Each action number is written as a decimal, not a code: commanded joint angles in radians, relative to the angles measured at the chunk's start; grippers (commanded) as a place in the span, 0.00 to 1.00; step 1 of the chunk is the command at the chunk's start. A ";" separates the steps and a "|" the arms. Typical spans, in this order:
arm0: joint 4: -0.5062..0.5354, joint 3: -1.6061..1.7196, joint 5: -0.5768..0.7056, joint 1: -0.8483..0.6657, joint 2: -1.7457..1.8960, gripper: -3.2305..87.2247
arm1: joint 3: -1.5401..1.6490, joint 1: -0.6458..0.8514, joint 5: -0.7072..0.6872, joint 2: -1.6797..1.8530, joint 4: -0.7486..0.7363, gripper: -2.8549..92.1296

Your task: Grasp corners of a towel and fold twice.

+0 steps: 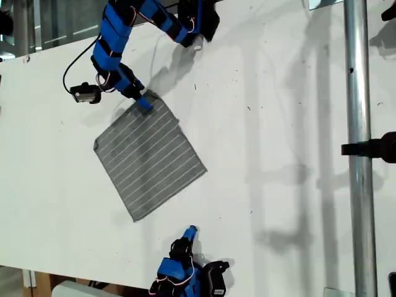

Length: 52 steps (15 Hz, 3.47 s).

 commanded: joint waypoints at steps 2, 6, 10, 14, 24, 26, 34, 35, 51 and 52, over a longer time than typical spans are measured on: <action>-0.002 0.005 -0.009 0.009 0.006 0.00 | -0.003 -0.006 -0.020 -0.029 -0.034 0.43; -0.002 0.005 -0.009 0.005 0.006 0.00 | -0.014 -0.029 -0.025 -0.077 -0.049 0.42; -0.002 0.005 -0.012 0.006 0.006 0.00 | -0.061 -0.089 -0.015 -0.121 -0.031 0.06; -0.002 0.005 -0.032 0.008 0.006 0.00 | -0.063 -0.101 -0.018 -0.120 -0.031 0.03; -0.164 -0.804 -0.018 0.002 -1.023 0.00 | -0.051 -0.109 -0.035 -0.121 -0.055 0.03; -0.109 -1.075 0.048 -0.012 -1.315 0.00 | -0.041 -0.109 -0.035 -0.112 -0.061 0.03; 0.249 -2.194 0.324 -0.061 -2.191 0.02 | -0.009 -0.107 -0.035 -0.084 -0.083 0.03; 0.225 -2.207 0.347 -0.061 -2.209 0.10 | -0.009 -0.106 -0.035 -0.084 -0.083 0.03; -0.028 -2.249 0.512 -0.129 -2.534 0.37 | -0.012 -0.101 -0.035 -0.089 -0.080 0.03; -0.041 -2.249 0.509 -0.127 -2.542 0.37 | -0.014 -0.101 -0.035 -0.089 -0.080 0.03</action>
